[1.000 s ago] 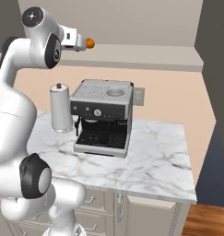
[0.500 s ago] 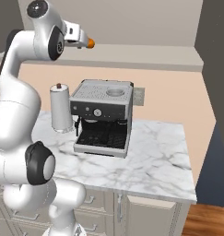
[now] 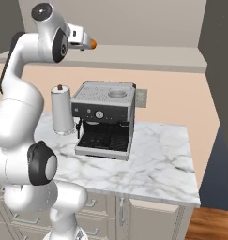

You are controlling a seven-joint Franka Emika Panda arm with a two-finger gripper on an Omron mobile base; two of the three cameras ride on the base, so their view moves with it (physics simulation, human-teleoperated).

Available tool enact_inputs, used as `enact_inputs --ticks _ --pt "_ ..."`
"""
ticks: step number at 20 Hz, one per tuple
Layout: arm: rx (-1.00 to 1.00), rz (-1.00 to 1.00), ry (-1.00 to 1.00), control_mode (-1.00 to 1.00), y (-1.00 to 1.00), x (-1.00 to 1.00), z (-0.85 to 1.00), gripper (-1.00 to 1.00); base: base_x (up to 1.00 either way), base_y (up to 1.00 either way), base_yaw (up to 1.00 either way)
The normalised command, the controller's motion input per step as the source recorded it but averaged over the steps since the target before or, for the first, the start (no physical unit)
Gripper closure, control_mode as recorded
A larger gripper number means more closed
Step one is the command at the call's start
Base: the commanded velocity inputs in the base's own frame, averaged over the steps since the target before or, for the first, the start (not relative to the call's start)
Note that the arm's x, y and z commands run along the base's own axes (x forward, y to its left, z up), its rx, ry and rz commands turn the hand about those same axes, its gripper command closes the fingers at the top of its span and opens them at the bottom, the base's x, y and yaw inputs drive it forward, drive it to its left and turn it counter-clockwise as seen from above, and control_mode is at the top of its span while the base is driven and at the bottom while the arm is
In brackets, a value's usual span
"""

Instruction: Pick the tangerines from the cabinet and place them in one bowl. Pick the mango from the sink and place it in the other bowl.

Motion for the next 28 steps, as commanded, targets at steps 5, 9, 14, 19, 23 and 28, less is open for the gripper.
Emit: enact_inputs --ticks 5,9,14,19,23,28 --pt "0.0 0.0 -0.03 -1.0 0.0 0.27 -0.12 -1.0 0.0 0.0 0.0" --pt "0.0 0.0 0.02 -1.0 0.0 0.31 0.0 -1.0 0.0 0.0 0.0" --pt "0.0 0.0 0.14 -1.0 0.0 0.31 0.1 -1.0 0.0 0.0 0.0" --pt "-0.01 0.0 0.17 -1.0 0.0 0.32 0.12 -1.0 0.0 0.0 0.0" --pt "-0.01 0.0 0.05 -1.0 0.0 0.31 -0.01 -1.0 0.0 0.0 0.0" --pt "0.0 0.0 0.0 -1.0 0.0 0.34 -0.14 -1.0 0.0 0.0 0.0"
